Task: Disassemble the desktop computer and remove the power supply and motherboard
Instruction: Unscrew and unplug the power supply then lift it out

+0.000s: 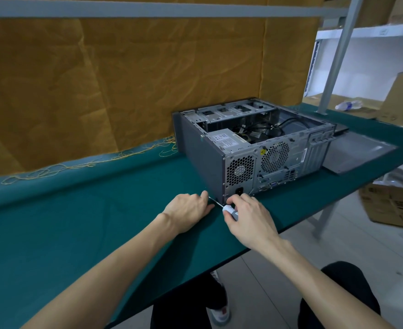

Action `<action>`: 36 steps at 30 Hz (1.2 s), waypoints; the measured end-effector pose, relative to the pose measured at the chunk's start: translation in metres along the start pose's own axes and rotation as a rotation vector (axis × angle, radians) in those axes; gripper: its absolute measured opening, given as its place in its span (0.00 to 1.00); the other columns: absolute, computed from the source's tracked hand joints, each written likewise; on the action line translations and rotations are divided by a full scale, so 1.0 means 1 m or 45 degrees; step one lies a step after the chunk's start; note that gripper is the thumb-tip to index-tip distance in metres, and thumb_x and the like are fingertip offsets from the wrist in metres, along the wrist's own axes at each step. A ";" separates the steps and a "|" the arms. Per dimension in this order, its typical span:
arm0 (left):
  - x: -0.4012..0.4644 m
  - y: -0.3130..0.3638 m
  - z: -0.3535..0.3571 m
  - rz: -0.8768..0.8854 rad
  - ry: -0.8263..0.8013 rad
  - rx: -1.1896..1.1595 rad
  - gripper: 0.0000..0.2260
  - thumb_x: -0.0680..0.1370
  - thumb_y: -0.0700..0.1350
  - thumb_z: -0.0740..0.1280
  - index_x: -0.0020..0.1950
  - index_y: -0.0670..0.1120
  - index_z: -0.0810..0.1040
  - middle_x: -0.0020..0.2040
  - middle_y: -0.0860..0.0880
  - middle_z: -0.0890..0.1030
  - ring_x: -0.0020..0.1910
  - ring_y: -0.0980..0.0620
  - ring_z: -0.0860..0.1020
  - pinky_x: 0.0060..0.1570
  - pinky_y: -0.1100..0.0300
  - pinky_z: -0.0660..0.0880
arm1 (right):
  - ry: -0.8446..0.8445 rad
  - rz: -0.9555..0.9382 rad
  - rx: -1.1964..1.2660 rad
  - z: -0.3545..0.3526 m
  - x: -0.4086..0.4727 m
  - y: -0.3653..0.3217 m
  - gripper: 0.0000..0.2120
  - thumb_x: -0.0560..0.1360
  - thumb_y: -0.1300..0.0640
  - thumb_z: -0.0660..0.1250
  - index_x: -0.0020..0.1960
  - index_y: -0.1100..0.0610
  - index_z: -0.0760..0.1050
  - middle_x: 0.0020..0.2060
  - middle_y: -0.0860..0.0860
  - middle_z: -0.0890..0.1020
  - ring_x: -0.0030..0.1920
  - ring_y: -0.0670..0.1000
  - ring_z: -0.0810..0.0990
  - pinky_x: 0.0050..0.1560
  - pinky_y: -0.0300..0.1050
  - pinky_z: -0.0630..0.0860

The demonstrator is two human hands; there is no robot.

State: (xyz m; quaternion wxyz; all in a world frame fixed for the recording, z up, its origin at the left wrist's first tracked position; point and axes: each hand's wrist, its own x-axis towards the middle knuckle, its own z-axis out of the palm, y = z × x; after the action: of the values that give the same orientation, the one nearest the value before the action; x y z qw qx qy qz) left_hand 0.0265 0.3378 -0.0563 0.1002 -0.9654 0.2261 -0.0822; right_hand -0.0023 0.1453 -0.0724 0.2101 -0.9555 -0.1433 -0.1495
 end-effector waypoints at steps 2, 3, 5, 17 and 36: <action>0.002 0.001 -0.001 0.048 0.001 0.075 0.11 0.87 0.51 0.50 0.54 0.45 0.65 0.44 0.44 0.80 0.42 0.37 0.81 0.35 0.49 0.68 | -0.012 0.002 -0.006 0.000 0.000 -0.001 0.13 0.81 0.47 0.63 0.62 0.51 0.76 0.54 0.50 0.79 0.53 0.52 0.76 0.51 0.45 0.70; 0.003 0.001 -0.003 0.084 -0.007 0.078 0.09 0.87 0.49 0.50 0.53 0.45 0.64 0.44 0.43 0.79 0.41 0.37 0.81 0.35 0.49 0.67 | -0.018 0.006 -0.009 -0.001 0.000 -0.001 0.14 0.81 0.47 0.63 0.63 0.51 0.75 0.54 0.50 0.79 0.53 0.52 0.76 0.51 0.45 0.71; 0.006 0.001 -0.005 0.117 -0.035 0.015 0.07 0.87 0.46 0.51 0.52 0.45 0.63 0.41 0.43 0.77 0.40 0.37 0.80 0.35 0.48 0.68 | -0.027 0.014 -0.016 -0.002 0.000 -0.002 0.14 0.81 0.47 0.63 0.64 0.51 0.75 0.55 0.50 0.79 0.54 0.53 0.76 0.53 0.45 0.71; 0.004 -0.013 -0.006 -0.856 0.216 -2.579 0.14 0.86 0.42 0.56 0.40 0.47 0.65 0.28 0.53 0.62 0.22 0.57 0.59 0.20 0.65 0.58 | -0.079 -0.016 -0.178 -0.004 0.000 -0.008 0.13 0.83 0.45 0.60 0.60 0.53 0.73 0.55 0.50 0.78 0.53 0.51 0.78 0.49 0.44 0.73; -0.040 -0.054 -0.006 -1.275 0.389 -3.614 0.14 0.82 0.46 0.61 0.39 0.40 0.74 0.43 0.42 0.80 0.35 0.48 0.83 0.36 0.59 0.83 | -0.326 0.185 0.283 0.020 0.039 -0.083 0.15 0.70 0.43 0.74 0.50 0.51 0.75 0.44 0.48 0.80 0.43 0.56 0.80 0.39 0.45 0.71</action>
State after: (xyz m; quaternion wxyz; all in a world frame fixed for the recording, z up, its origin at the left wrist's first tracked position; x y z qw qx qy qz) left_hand 0.0129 0.4023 -0.0422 -0.9484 -0.2166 -0.2187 0.0765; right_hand 0.0098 0.2348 -0.0459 0.3049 -0.9454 -0.1153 0.0055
